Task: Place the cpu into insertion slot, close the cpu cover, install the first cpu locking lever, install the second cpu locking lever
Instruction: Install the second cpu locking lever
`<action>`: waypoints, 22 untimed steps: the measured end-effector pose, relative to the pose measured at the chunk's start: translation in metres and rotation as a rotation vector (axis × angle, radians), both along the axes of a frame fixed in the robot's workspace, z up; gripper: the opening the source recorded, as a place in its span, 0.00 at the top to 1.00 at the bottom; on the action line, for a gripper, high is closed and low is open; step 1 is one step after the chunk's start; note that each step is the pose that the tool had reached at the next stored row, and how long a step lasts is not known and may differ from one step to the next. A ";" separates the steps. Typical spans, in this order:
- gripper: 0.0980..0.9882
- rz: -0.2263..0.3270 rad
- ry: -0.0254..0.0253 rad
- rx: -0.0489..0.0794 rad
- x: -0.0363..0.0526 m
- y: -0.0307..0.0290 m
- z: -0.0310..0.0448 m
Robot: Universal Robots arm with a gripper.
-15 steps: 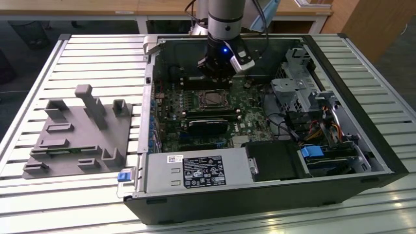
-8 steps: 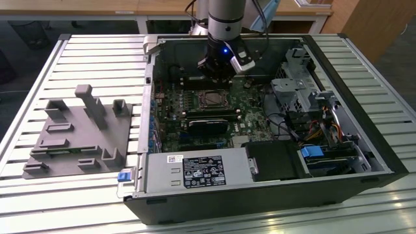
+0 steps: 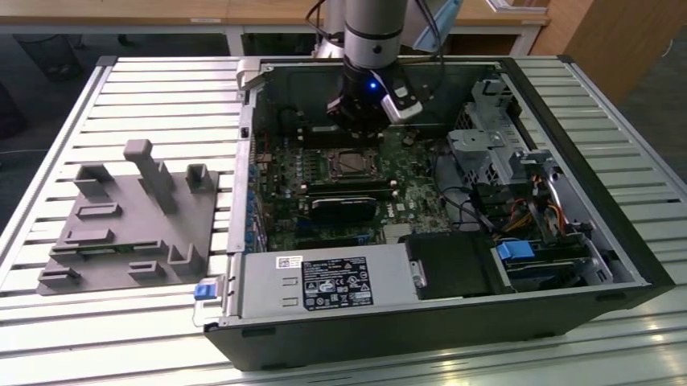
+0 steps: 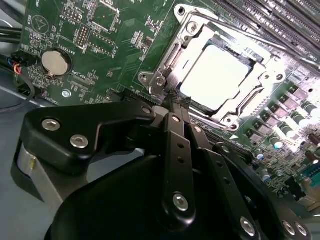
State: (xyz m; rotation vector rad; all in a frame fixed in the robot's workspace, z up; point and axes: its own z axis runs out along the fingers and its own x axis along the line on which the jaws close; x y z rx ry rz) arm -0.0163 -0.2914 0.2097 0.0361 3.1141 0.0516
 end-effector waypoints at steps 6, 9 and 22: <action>0.99 0.000 -0.0002 0.000 0.0002 -0.0035 -0.0001; 0.99 0.000 -0.0001 0.000 0.0002 -0.0041 0.0036; 0.99 -0.001 0.0014 0.000 0.0003 -0.0147 0.0262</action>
